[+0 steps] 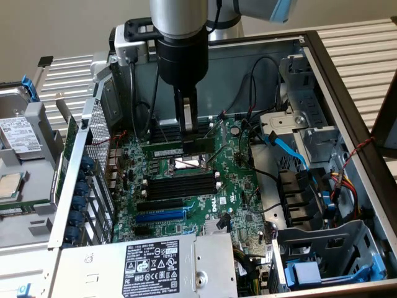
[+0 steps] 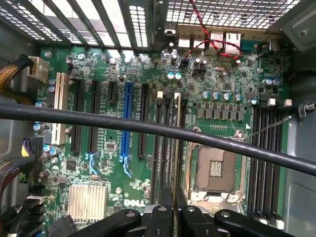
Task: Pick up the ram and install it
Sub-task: 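Insert the ram into the slot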
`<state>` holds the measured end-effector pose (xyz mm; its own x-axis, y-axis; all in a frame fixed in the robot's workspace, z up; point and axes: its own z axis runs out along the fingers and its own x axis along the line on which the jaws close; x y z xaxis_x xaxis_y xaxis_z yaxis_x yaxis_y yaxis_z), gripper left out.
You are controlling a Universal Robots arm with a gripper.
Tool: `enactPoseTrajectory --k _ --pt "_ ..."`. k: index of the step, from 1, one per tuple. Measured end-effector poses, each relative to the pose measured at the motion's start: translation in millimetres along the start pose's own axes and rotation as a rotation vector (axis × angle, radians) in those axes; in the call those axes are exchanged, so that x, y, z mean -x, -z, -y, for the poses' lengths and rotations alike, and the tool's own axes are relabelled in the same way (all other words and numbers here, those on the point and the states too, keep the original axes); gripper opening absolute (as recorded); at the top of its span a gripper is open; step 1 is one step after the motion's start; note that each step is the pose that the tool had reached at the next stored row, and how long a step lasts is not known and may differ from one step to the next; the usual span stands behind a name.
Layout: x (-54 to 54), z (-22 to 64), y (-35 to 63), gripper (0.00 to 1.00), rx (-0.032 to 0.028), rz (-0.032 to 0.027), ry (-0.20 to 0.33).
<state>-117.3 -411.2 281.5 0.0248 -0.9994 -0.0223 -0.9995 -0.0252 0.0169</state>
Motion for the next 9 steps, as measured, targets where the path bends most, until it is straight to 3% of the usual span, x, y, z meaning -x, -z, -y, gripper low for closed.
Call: enactPoseTrajectory --k 9 --pt "-1.0 0.4 -12.3 0.13 0.0022 -0.0104 0.001"
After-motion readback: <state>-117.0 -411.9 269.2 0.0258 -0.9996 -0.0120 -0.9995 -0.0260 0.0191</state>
